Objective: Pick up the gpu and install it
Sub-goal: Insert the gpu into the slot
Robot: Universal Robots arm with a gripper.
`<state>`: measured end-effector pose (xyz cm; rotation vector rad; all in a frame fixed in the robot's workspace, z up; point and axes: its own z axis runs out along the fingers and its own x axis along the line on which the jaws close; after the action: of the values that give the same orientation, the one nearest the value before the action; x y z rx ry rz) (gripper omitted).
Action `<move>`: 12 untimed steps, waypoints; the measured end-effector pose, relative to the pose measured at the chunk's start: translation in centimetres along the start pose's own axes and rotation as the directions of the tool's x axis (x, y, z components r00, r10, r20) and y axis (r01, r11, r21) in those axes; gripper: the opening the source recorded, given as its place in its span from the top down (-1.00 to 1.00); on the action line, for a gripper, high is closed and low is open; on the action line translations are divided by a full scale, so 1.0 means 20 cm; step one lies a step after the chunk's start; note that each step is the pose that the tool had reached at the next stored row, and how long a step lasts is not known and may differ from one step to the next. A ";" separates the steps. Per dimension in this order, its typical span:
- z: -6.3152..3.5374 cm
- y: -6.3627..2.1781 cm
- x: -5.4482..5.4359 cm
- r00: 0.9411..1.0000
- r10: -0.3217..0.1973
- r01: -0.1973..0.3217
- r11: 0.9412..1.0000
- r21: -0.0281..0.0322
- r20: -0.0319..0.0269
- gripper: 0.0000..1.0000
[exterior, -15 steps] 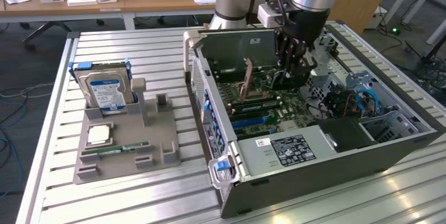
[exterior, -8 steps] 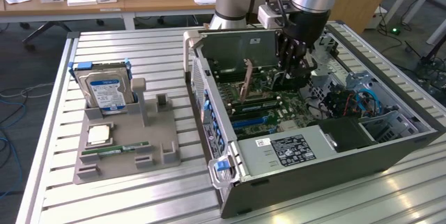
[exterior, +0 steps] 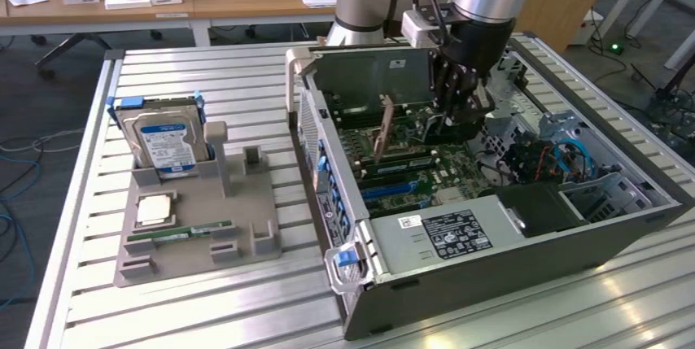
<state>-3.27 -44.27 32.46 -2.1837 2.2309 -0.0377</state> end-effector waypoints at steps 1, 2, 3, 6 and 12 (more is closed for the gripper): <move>0.001 0.003 0.00 1.000 0.000 0.000 1.000 0.000 0.000 0.47; 0.004 0.006 0.00 1.000 0.000 0.000 1.000 0.000 0.000 0.47; 0.008 0.009 0.00 1.000 0.000 0.000 1.000 0.000 0.000 0.47; 0.022 0.018 0.00 1.000 0.000 0.000 1.000 0.000 -0.002 0.47; 0.053 0.036 0.00 1.000 0.000 0.000 1.000 0.000 -0.005 0.47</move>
<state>-3.96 -44.28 31.37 -2.1864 2.2334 -0.0435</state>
